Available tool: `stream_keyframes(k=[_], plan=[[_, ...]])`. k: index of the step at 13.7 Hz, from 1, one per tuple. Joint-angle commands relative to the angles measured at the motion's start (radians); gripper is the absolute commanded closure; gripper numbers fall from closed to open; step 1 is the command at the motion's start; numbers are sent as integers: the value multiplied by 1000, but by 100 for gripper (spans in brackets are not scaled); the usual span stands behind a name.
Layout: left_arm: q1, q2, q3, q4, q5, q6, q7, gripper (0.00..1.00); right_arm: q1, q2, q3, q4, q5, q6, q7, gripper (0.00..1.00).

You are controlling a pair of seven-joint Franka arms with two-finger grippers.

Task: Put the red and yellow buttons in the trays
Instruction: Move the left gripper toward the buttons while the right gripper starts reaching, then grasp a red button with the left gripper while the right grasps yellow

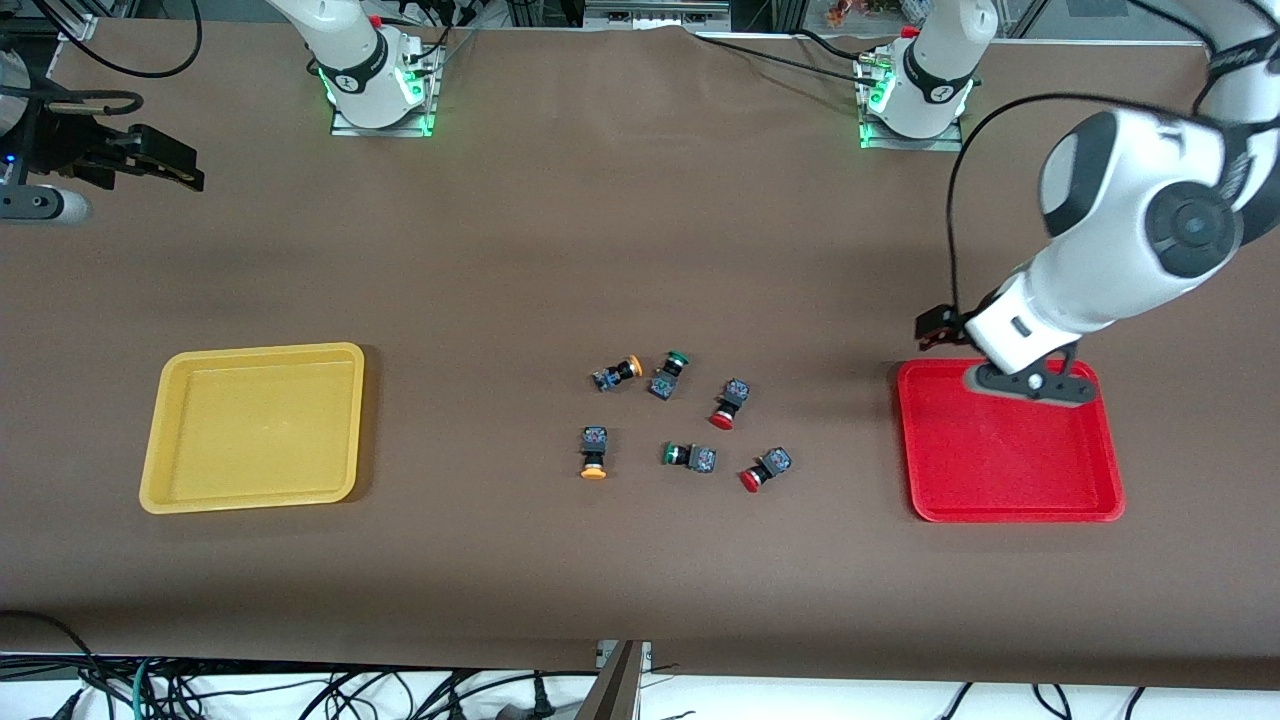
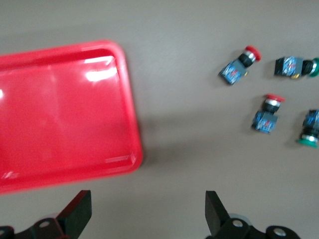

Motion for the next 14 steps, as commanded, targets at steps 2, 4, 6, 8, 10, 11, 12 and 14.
stream_keyframes(k=[2,4,6,8,10,11,12,14], plan=[[-87,128,5,26,9,204,22,0,62,104,5,21,-2,87,12,0],[-142,211,6,75,15,261,71,0,99,179,5,21,-2,156,4,0],[-145,321,5,147,8,326,221,0,143,259,5,21,-8,223,5,0],[-148,412,3,173,0,370,321,0,175,339,5,21,1,332,19,0],[-165,478,-11,172,2,516,351,0,215,428,5,23,2,462,28,0],[-173,504,-11,172,11,557,363,0,232,463,5,23,6,537,42,0],[-182,533,-11,175,11,596,390,0,249,495,5,21,7,591,64,0],[-184,573,-11,173,11,697,443,0,310,549,5,23,4,697,161,0]])
